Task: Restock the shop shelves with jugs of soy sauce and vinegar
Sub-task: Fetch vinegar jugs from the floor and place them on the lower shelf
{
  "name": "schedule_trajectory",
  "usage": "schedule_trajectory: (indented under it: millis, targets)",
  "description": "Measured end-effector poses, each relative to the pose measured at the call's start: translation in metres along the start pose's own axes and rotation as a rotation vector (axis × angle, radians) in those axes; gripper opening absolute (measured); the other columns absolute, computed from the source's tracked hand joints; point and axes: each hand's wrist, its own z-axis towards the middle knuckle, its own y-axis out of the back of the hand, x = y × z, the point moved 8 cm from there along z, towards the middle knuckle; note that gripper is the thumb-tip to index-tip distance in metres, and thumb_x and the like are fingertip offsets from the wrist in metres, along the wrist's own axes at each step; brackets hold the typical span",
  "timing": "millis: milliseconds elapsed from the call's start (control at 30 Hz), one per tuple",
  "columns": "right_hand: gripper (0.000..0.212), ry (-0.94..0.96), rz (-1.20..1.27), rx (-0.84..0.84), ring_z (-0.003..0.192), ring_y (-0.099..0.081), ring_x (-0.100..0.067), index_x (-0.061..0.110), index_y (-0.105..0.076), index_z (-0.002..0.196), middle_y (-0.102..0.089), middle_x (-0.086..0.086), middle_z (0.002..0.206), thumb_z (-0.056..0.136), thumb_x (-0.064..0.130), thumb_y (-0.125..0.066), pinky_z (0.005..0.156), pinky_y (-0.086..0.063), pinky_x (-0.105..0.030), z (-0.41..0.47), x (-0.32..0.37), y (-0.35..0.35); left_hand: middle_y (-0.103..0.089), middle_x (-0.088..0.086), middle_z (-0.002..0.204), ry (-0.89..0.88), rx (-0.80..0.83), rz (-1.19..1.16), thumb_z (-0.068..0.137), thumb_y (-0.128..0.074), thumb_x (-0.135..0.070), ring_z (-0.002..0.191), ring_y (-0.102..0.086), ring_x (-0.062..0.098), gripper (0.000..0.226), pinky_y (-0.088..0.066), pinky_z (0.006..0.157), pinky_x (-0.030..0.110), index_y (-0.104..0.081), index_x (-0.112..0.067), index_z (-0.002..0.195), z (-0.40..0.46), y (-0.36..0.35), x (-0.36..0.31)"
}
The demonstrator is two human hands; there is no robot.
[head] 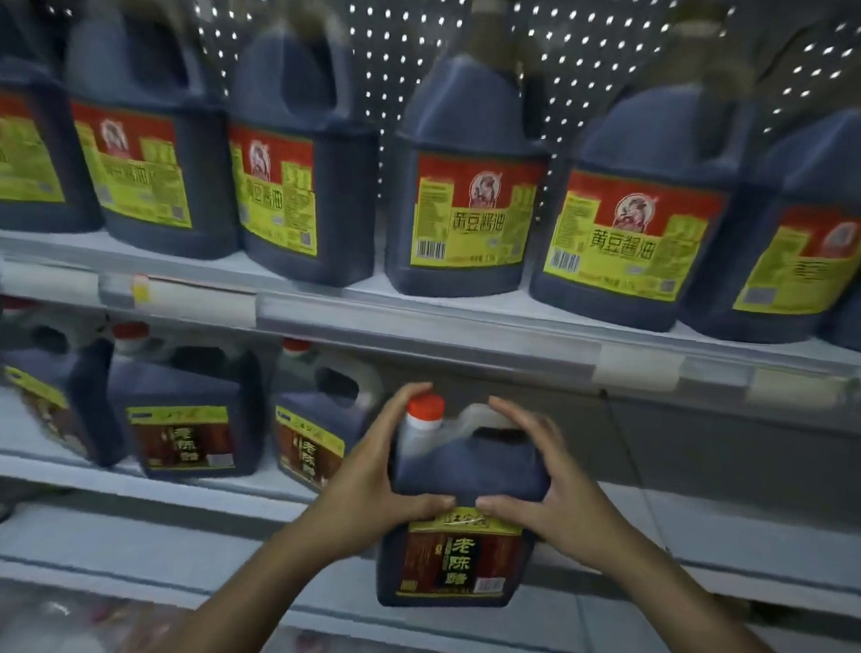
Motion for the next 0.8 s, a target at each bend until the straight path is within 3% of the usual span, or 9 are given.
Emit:
schedule_trajectory:
  millis: [100, 233, 300, 433, 533, 600, 700, 767, 800]
  targets:
    - [0.091, 0.026, 0.015, 0.058, 0.139, -0.038, 0.003, 0.061, -0.032, 0.148, -0.034, 0.021, 0.152, 0.081, 0.033, -0.087, 0.111, -0.041, -0.021, 0.021, -0.026, 0.000, -0.034, -0.031, 0.154, 0.048, -0.069, 0.028, 0.074, -0.093, -0.027, 0.141, -0.041, -0.003, 0.107, -0.045, 0.112, 0.028, -0.024, -0.052, 0.152, 0.009, -0.011, 0.020]
    - [0.086, 0.051, 0.016, 0.069, 0.136, -0.040, 0.009, 0.065, -0.037, 0.142, -0.042, 0.036, 0.145, 0.077, 0.040, -0.087, 0.107, -0.036, -0.009, 0.045, -0.045, 0.003, -0.033, -0.033, 0.154, 0.121, -0.147, 0.030, 0.074, -0.092, -0.034, 0.140, -0.037, -0.009, 0.110, -0.042, 0.100, 0.007, -0.017, -0.065, 0.147, 0.020, -0.013, 0.035]
    - [0.083, 0.067, 0.026, 0.050, 0.136, -0.039, 0.015, 0.058, -0.039, 0.140, -0.043, 0.045, 0.142, 0.075, 0.038, -0.088, 0.106, -0.031, -0.003, 0.055, -0.051, 0.006, -0.035, -0.031, 0.154, 0.142, -0.176, 0.065, 0.075, -0.091, -0.036, 0.139, -0.038, -0.009, 0.108, -0.044, 0.101, 0.010, -0.015, -0.065, 0.147, 0.027, -0.013, 0.041]
    - [0.085, 0.131, -0.025, 0.036, 0.136, -0.036, 0.019, 0.060, -0.040, 0.140, -0.040, 0.049, 0.142, 0.080, 0.025, -0.089, 0.107, -0.028, -0.001, 0.068, -0.057, 0.007, -0.034, -0.016, 0.160, 0.182, -0.201, 0.035, 0.075, -0.091, -0.033, 0.145, -0.037, 0.009, 0.109, -0.047, 0.113, 0.037, -0.016, -0.048, 0.154, 0.038, -0.020, 0.059]
    - [0.084, 0.121, -0.052, 0.018, 0.133, -0.035, 0.022, 0.058, -0.040, 0.140, -0.038, 0.054, 0.138, 0.081, 0.023, -0.088, 0.106, -0.028, -0.001, 0.074, -0.064, 0.005, -0.039, -0.012, 0.157, 0.196, -0.196, 0.065, 0.072, -0.091, -0.043, 0.144, -0.040, 0.012, 0.109, -0.046, 0.114, 0.042, -0.021, -0.040, 0.155, 0.046, -0.021, 0.075]
    - [0.083, 0.093, -0.046, -0.013, 0.131, -0.036, 0.024, 0.056, -0.040, 0.140, -0.037, 0.055, 0.135, 0.081, 0.023, -0.088, 0.104, -0.030, 0.000, 0.075, -0.072, 0.004, -0.044, -0.012, 0.149, 0.189, -0.207, 0.071, 0.072, -0.090, -0.045, 0.139, -0.045, 0.011, 0.094, -0.048, 0.111, 0.040, -0.029, -0.052, 0.144, 0.052, -0.021, 0.079]
    - [0.084, 0.087, -0.035, -0.041, 0.128, -0.034, 0.028, 0.062, -0.037, 0.140, -0.034, 0.058, 0.133, 0.083, 0.025, -0.086, 0.100, -0.030, 0.002, 0.076, -0.078, 0.003, -0.047, -0.014, 0.138, 0.153, -0.221, 0.113, 0.077, -0.088, -0.036, 0.131, -0.048, 0.010, 0.085, -0.049, 0.105, 0.034, -0.025, -0.080, 0.113, 0.059, -0.022, 0.078]
    - [0.087, 0.088, -0.071, -0.037, 0.130, -0.032, 0.026, 0.071, -0.031, 0.140, -0.028, 0.059, 0.136, 0.085, 0.029, -0.084, 0.104, -0.029, 0.000, 0.074, -0.079, 0.002, -0.049, -0.011, 0.139, 0.133, -0.224, 0.142, 0.080, -0.086, -0.035, 0.131, -0.049, 0.011, 0.089, -0.049, 0.106, 0.036, -0.021, -0.081, 0.119, 0.059, -0.024, 0.077]
    - [0.087, 0.083, -0.093, -0.034, 0.133, -0.034, 0.021, 0.073, -0.028, 0.141, -0.027, 0.058, 0.138, 0.086, 0.033, -0.083, 0.107, -0.031, -0.006, 0.073, -0.079, 0.001, -0.048, -0.010, 0.141, 0.125, -0.213, 0.157, 0.082, -0.085, -0.034, 0.132, -0.048, 0.010, 0.092, -0.048, 0.107, 0.035, -0.019, -0.077, 0.130, 0.058, -0.026, 0.075]
